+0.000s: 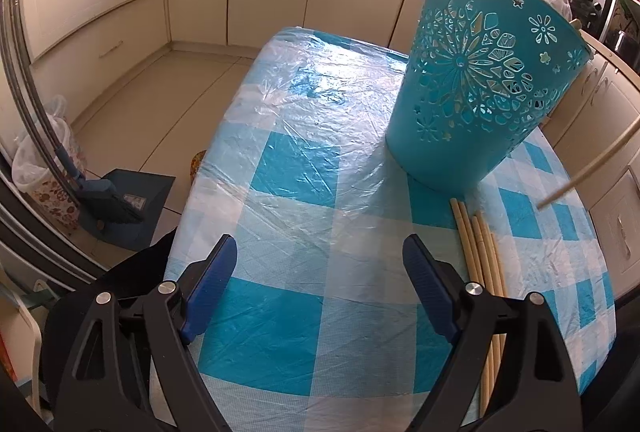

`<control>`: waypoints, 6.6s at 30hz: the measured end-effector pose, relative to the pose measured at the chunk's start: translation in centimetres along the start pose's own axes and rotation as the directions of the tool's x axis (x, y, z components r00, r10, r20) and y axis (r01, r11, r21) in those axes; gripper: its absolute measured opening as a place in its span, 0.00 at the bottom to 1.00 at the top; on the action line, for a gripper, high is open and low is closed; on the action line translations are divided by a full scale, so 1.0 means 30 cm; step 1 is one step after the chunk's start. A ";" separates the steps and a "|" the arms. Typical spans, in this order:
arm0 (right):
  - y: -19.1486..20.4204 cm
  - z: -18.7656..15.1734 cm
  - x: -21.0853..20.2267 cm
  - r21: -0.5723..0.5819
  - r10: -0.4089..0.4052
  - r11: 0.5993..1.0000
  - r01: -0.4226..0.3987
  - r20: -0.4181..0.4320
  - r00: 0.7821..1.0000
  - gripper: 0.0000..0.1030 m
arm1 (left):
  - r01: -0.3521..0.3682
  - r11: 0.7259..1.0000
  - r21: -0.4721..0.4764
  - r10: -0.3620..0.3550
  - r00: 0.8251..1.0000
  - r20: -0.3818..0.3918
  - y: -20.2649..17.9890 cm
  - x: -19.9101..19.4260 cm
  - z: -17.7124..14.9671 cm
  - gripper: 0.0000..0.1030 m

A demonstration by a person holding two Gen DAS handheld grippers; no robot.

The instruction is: Organize utensils

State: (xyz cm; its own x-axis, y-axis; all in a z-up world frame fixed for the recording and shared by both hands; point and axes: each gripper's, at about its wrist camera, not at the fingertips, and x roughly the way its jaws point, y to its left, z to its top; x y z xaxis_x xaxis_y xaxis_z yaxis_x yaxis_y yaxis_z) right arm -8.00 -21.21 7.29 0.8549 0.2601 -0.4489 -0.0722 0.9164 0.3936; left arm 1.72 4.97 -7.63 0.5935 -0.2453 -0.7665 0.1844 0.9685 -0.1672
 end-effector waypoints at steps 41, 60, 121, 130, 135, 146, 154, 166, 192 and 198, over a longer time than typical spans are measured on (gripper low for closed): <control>-0.230 -0.283 0.465 -0.210 -0.320 0.944 0.254 -0.399 0.859 0.31 | 0.028 0.999 -0.030 -0.029 0.999 -0.022 0.010 0.018 0.006 0.82; -0.036 0.144 0.108 -0.002 -0.060 0.998 0.060 0.096 0.994 0.06 | 0.032 0.999 -0.032 -0.033 0.999 -0.022 0.010 0.020 0.007 0.83; 0.000 -0.457 0.321 -0.232 -0.326 0.938 0.258 -0.333 0.885 0.07 | 0.046 0.997 -0.058 -0.046 0.999 -0.012 0.031 0.013 0.005 0.84; -0.125 -0.424 0.276 -0.142 -0.320 0.947 0.289 -0.311 0.895 0.06 | 0.072 0.992 0.108 -0.065 0.996 -0.059 -0.132 0.015 0.009 0.84; -0.141 -0.423 0.275 -0.110 -0.283 0.959 0.261 -0.317 0.906 0.06 | 0.025 0.986 0.166 -0.010 0.996 -0.089 -0.228 0.055 0.021 0.84; -0.140 -0.421 0.278 -0.096 -0.257 0.966 0.239 -0.322 0.911 0.06 | -0.044 0.971 0.235 0.073 0.990 -0.120 -0.298 0.113 0.000 0.84; -0.151 -0.418 0.280 -0.083 -0.249 0.968 0.235 -0.324 0.913 0.06 | -0.023 0.966 0.258 0.056 0.991 -0.119 -0.319 0.105 0.031 0.52; -0.168 -0.413 0.277 -0.059 -0.230 0.973 0.223 -0.326 0.917 0.06 | 0.022 0.963 0.267 0.031 0.980 -0.194 -0.349 0.131 0.066 0.14; -0.198 -0.409 0.268 0.014 -0.175 0.982 0.190 -0.329 0.928 0.06 | 0.286 0.950 0.128 -0.313 0.877 0.364 -0.297 -0.496 0.534 0.05; -0.225 -0.404 0.266 0.049 -0.147 0.984 0.173 -0.331 0.932 0.06 | 0.203 0.976 0.076 -0.213 0.844 0.492 -0.349 -0.381 0.676 0.05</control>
State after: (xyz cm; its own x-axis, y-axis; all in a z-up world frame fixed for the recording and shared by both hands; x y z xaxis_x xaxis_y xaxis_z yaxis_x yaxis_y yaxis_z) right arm -6.93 -21.63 -8.68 0.6377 0.2079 -0.7417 0.1021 0.9316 0.3490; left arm 8.89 -3.21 15.48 0.8472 -0.4345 -0.3059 0.3597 0.8926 -0.2717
